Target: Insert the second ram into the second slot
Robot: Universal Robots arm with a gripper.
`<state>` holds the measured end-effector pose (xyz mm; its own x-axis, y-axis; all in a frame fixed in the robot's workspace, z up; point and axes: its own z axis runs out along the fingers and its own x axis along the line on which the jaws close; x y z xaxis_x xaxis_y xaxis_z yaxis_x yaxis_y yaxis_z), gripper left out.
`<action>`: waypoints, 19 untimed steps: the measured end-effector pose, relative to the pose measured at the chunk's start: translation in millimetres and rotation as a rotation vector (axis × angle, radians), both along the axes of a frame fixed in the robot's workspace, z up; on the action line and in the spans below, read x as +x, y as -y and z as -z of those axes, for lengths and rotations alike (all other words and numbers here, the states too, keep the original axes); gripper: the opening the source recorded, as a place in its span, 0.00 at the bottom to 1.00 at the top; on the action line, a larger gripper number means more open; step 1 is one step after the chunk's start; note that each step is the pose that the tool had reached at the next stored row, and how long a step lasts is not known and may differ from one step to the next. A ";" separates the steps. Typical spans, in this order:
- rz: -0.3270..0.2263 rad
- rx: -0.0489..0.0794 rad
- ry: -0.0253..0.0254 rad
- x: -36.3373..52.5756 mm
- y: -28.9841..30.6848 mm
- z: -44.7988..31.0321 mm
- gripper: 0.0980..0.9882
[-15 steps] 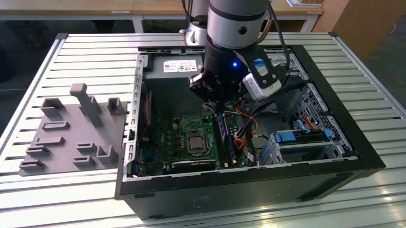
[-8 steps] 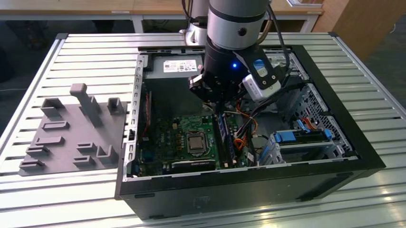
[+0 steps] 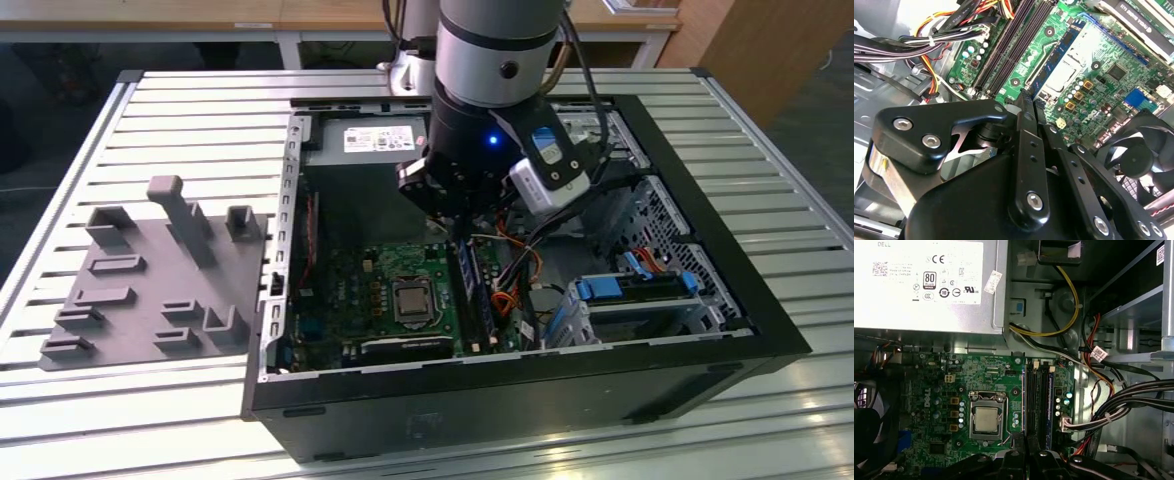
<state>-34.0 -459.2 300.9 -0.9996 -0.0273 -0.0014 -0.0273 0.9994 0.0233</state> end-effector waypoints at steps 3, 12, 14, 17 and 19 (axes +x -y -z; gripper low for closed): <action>0.000 0.000 0.0000 0.0 0.0 0.6 0.04; 0.000 0.000 0.0000 0.0 0.2 4.0 0.04; 0.000 0.000 0.0000 0.0 0.3 5.7 0.04; 0.001 -0.001 -0.0001 0.1 0.4 10.6 0.04; 0.001 -0.001 0.0000 0.3 0.6 14.4 0.04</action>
<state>-33.6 -459.8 286.6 -0.9996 -0.0264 -0.0013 -0.0265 0.9994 0.0225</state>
